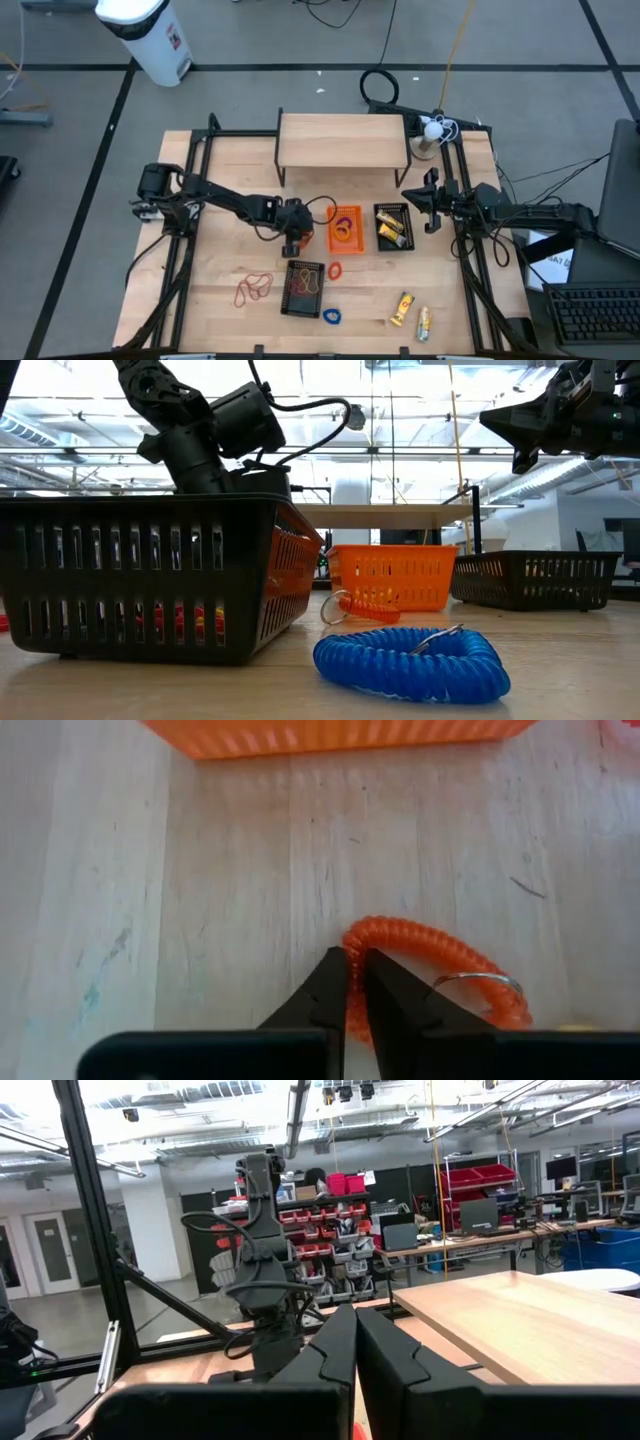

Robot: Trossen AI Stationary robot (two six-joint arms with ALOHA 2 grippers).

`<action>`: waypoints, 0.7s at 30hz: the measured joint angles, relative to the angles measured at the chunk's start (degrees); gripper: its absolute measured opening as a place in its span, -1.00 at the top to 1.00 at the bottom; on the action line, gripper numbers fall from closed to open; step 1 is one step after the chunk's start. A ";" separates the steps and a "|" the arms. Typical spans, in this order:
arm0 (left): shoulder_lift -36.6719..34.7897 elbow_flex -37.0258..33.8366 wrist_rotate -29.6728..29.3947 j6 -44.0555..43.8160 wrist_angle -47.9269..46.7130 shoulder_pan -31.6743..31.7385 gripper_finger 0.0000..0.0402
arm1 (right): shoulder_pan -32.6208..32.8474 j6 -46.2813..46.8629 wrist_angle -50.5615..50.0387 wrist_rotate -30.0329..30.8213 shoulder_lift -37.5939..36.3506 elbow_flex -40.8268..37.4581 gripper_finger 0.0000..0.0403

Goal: Pick & Place Office Desk Supplies
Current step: Put the orange spring keychain into the orange bin

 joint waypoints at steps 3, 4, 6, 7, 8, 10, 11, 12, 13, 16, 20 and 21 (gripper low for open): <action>-2.93 -0.22 -0.74 2.98 -0.47 -1.01 0.95 | 0.00 -0.01 -0.02 -0.08 -0.02 -0.01 1.00; -4.37 -0.41 -0.83 3.29 -1.02 -1.41 0.96 | 0.01 -0.06 -0.02 -0.08 -0.01 -0.01 1.00; -8.49 -0.53 -0.87 3.47 -1.57 -2.31 0.95 | 0.01 -0.11 -0.05 -0.09 -0.01 0.00 1.00; -10.57 -0.29 -0.89 3.61 -1.33 -2.75 0.95 | 0.00 -0.16 -0.10 -0.09 0.03 0.00 1.00; -12.84 -0.16 -0.90 3.68 -1.44 -3.15 0.96 | 0.02 -0.19 -0.03 -0.09 0.03 -0.01 1.00; -17.25 -0.24 -1.17 3.67 -3.07 -4.01 0.97 | 0.02 -0.27 -0.40 -0.13 0.03 0.00 1.00; -19.24 -0.28 -1.55 3.62 -3.53 -4.34 0.97 | 0.02 -0.26 -0.39 -0.11 0.07 -0.01 1.00; -21.33 -0.28 -1.98 3.60 -3.59 -4.76 0.97 | 0.02 -0.13 -0.29 -0.12 0.14 -0.01 1.00; -23.69 -0.30 -2.17 3.58 -3.86 -5.20 0.97 | 0.02 -0.09 -0.43 -0.13 0.14 0.00 1.00; -30.60 -0.66 -2.20 3.58 -3.78 -6.42 0.98 | 0.02 -0.02 -0.43 -0.15 0.18 -0.02 1.00; -40.33 -4.78 -3.39 4.21 -1.60 -7.40 0.98 | 0.02 0.04 -0.48 -0.15 0.18 0.00 1.00; -43.35 -6.60 -3.83 4.11 -0.77 -7.46 0.98 | 0.02 0.04 -0.44 -0.15 0.18 -0.01 1.00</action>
